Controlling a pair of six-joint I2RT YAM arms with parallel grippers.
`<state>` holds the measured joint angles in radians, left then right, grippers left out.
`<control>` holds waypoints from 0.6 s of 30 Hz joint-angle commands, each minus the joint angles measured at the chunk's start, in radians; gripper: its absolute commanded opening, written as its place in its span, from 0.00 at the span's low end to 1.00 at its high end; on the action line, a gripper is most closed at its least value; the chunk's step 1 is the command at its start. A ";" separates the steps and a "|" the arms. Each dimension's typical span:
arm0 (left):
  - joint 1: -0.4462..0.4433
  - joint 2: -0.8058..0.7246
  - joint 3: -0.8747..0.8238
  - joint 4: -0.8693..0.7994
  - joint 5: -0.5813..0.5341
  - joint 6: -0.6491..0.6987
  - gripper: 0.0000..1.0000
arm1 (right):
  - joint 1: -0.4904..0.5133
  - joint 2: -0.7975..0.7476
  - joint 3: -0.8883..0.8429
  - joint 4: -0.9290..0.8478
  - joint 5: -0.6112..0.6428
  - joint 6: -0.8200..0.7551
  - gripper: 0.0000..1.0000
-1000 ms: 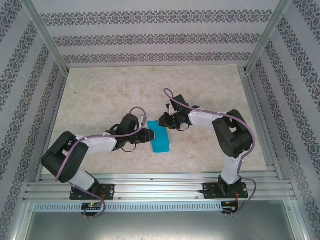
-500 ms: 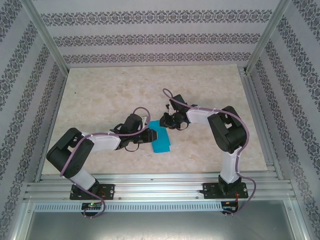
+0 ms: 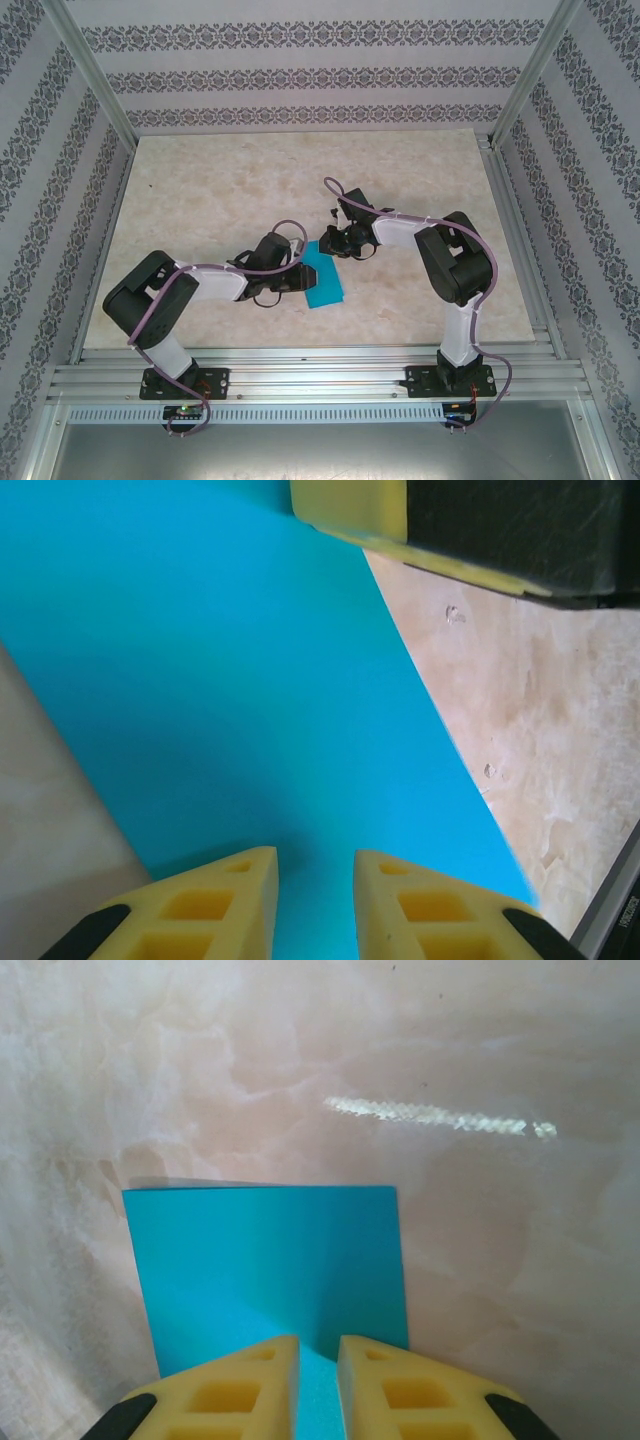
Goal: Fold a paper plane with a square sheet of paper (fold left side to right side)
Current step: First fold the square sheet of paper in half at the center of the table.
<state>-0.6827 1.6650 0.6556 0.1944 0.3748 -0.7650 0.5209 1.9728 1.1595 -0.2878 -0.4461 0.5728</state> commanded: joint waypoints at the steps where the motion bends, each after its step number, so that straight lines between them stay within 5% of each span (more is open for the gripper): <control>1: -0.031 0.016 -0.019 0.019 -0.013 0.020 0.27 | -0.005 0.041 0.000 -0.066 0.053 -0.028 0.19; 18: -0.104 -0.055 -0.067 -0.061 -0.014 0.057 0.27 | -0.010 0.070 0.012 -0.077 0.059 -0.028 0.19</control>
<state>-0.7551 1.6398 0.6109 0.2073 0.3450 -0.7383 0.5209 1.9862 1.1790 -0.3115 -0.4465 0.5720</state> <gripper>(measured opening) 0.269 0.192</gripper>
